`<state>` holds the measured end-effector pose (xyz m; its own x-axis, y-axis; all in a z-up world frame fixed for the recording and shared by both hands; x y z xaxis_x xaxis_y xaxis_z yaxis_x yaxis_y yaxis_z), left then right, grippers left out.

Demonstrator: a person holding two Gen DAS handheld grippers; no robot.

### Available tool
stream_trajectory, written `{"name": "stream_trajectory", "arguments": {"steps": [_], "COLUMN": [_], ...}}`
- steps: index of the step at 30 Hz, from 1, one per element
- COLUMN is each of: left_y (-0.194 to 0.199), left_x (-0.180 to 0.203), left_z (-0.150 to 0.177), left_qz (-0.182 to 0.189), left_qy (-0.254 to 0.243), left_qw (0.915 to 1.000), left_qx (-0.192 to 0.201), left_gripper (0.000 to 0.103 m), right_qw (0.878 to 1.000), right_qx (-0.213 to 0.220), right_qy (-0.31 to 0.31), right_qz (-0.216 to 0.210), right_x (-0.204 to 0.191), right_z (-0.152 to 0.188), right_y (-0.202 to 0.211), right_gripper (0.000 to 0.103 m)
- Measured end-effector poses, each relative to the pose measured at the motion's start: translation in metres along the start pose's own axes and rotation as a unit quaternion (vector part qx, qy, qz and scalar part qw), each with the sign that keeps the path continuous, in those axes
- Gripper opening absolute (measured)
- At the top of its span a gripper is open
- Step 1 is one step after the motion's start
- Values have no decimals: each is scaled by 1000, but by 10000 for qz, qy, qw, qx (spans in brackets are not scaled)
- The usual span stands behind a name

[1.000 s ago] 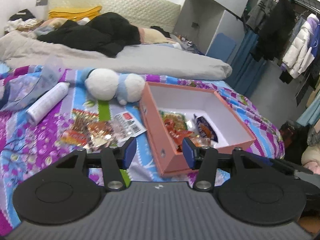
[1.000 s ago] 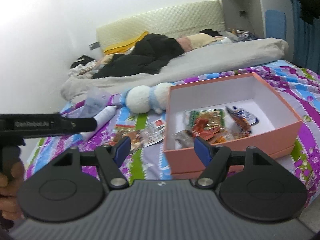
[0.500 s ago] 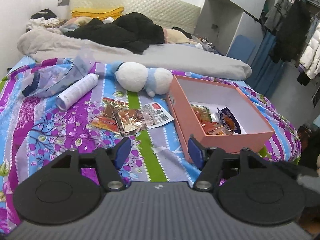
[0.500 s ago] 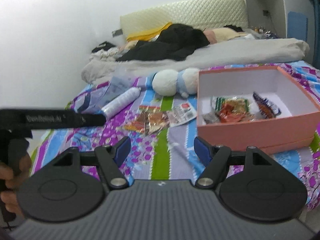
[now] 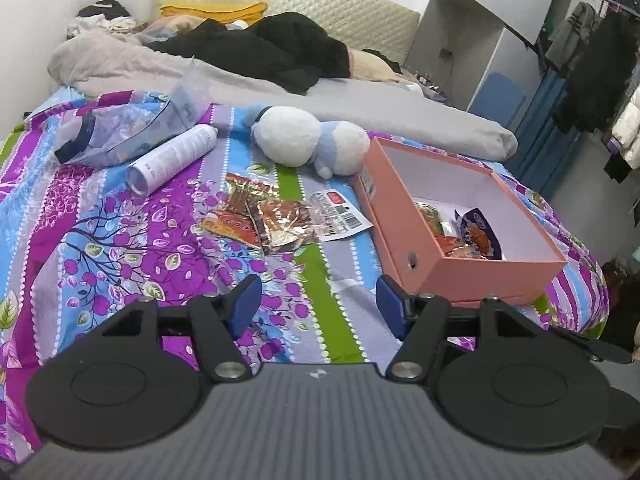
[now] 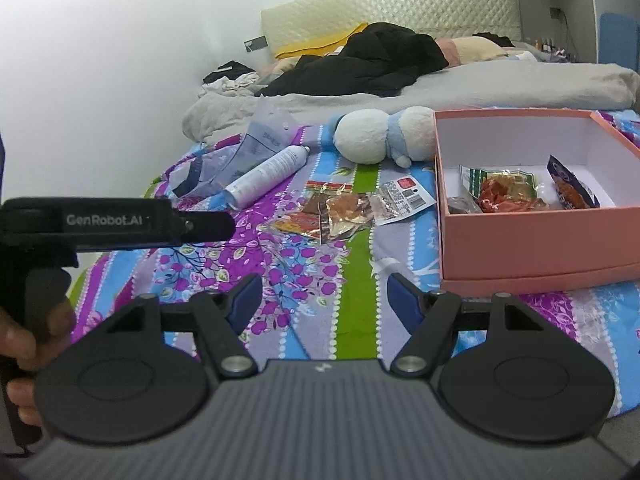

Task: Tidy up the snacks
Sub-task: 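Withdraw both tools from the box toward the remaining snacks, then grasp the clear stick-snack packet with the left gripper while the right grasps the printed bag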

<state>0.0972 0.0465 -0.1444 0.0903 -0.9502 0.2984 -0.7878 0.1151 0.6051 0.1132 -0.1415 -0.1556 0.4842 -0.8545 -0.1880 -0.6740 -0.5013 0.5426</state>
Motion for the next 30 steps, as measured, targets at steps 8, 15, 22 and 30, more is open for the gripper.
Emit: {"name": "stream_trajectory", "arguments": {"steps": [8, 15, 22, 30], "left_y": [-23, -64, -118, -197], "left_x": [-30, -63, -89, -113], "left_z": [-5, -5, -19, -42], "left_qz": [-88, -264, -318, -247], "left_qy": [132, 403, 381, 107], "left_qw": [9999, 9985, 9977, 9986], "left_qx": [-25, -261, -466, -464], "left_gripper": [69, 69, 69, 69], "right_qw": [9999, 9992, 9989, 9981], "right_qx": [-92, -350, -381, -187], "right_qy": [48, 146, 249, 420], "right_qz": [40, -80, 49, 413], "right_x": [-6, -17, -11, 8], "right_z": [0, 10, 6, -10], "right_y": [-27, -67, -107, -173], "right_gripper": [71, 71, 71, 71]}}
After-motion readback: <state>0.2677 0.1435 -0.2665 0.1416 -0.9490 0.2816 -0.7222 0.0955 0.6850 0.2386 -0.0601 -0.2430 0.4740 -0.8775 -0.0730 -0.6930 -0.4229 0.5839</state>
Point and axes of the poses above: each gripper's, at about its wrist camera, not at the fingertips, and y roughly against the way its jaws point, x to its right, z to its underside, the point moved 5 cm from there along -y, roughly the way its jaws point, and after that the axes turned 4 degrees about z, right-handed, at the moved point
